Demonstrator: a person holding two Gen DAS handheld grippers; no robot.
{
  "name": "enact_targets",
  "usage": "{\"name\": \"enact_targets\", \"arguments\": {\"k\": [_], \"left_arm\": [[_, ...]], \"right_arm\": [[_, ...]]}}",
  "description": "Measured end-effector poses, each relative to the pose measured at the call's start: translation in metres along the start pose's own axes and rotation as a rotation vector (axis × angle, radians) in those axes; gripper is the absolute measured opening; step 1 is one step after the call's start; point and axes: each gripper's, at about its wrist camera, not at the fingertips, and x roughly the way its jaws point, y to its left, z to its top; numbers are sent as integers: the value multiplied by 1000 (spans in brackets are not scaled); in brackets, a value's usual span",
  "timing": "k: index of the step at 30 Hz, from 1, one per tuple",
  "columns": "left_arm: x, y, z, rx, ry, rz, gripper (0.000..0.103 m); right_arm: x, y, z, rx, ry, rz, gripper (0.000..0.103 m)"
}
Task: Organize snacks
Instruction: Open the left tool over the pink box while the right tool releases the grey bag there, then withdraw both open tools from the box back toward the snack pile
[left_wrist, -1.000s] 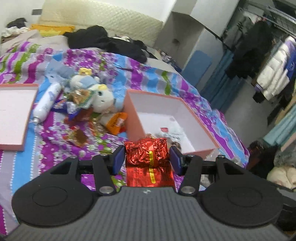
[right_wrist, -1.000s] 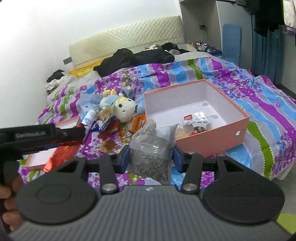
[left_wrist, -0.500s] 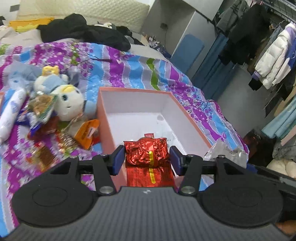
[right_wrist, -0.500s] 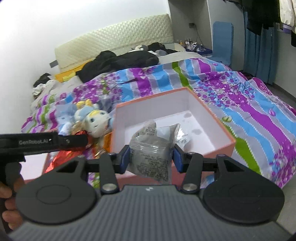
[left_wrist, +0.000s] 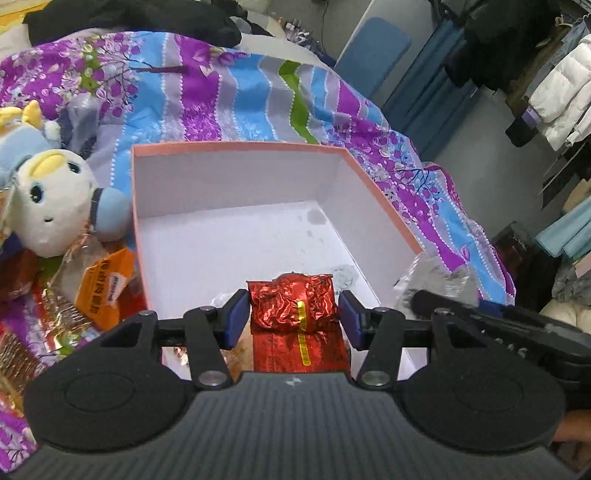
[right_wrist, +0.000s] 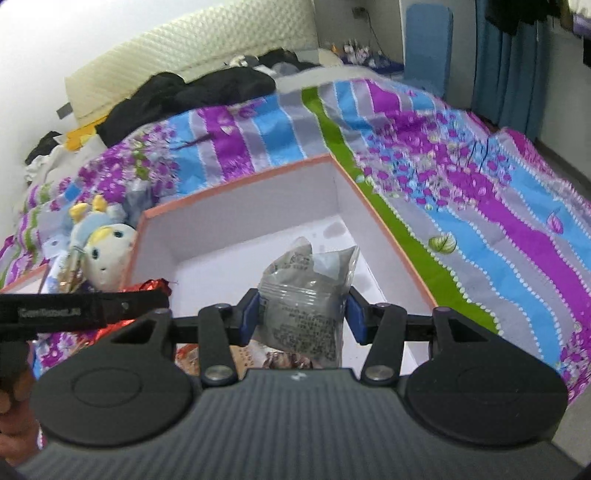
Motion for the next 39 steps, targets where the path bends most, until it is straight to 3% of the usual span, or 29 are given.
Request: {"name": "enact_targets", "arguments": {"k": [3, 6, 7, 8, 15, 28, 39], "left_arm": [[8, 3, 3, -3, 3, 1, 61], [4, 5, 7, -23, 9, 0, 71], [-3, 5, 7, -21, 1, 0, 71], [-9, 4, 7, -16, -8, 1, 71], [-77, -5, -10, 0, -79, 9, 72], [-226, -12, -89, 16, -227, 44, 72], [-299, -5, -159, 21, -324, 98, 72]], "right_arm": [[11, -4, -1, 1, 22, -1, 55], [11, -5, -2, 20, 43, 0, 60], [8, -4, -1, 19, 36, -6, 69], [2, -3, -2, 20, 21, -12, 70], [-51, 16, -9, 9, -41, 20, 70], [-155, 58, -64, 0, -128, 76, 70], [-210, 89, -111, -41, -193, 142, 70]]}}
